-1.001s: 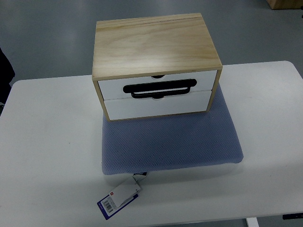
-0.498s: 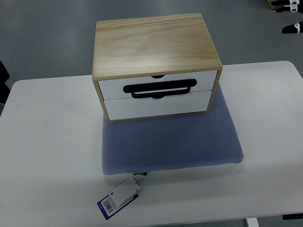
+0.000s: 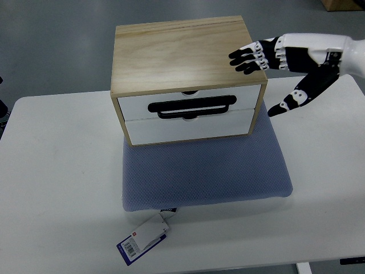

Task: Open wood drawer with right hand
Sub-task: 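Reach the right hand to the upper drawer's black handle and hook fingers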

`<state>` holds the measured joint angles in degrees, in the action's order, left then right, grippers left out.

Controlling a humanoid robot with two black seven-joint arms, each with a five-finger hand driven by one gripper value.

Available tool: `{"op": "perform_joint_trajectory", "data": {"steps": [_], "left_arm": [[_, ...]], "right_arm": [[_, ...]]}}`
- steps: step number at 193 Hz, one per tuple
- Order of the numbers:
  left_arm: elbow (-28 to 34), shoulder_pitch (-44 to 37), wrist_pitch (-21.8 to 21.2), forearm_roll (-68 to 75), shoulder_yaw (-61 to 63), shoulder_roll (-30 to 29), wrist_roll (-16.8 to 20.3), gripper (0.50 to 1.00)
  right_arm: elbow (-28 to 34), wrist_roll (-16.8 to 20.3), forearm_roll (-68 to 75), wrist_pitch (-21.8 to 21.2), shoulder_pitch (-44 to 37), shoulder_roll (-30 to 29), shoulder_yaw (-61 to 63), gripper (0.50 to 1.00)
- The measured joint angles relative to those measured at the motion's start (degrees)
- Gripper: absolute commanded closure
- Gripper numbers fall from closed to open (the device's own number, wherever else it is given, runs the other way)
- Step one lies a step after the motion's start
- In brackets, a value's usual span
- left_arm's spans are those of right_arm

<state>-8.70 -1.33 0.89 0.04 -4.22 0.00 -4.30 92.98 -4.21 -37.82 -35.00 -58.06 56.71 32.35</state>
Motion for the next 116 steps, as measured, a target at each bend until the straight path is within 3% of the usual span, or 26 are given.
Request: {"op": "perform_joint_trajectory", "data": {"steps": [33, 116], "left_arm": [[0.0, 0.0, 0.0, 0.0, 0.0, 0.0, 0.0, 0.5], [0.0, 0.0, 0.0, 0.0, 0.0, 0.0, 0.0, 0.5]], "right_arm": [[-2.6, 0.3, -1.3, 1.2, -7.6, -6.5, -11.0, 0.562], [-15.1, 0.3, -2.5, 2.4, -13.5, -16.0, -19.5, 0.562]]}}
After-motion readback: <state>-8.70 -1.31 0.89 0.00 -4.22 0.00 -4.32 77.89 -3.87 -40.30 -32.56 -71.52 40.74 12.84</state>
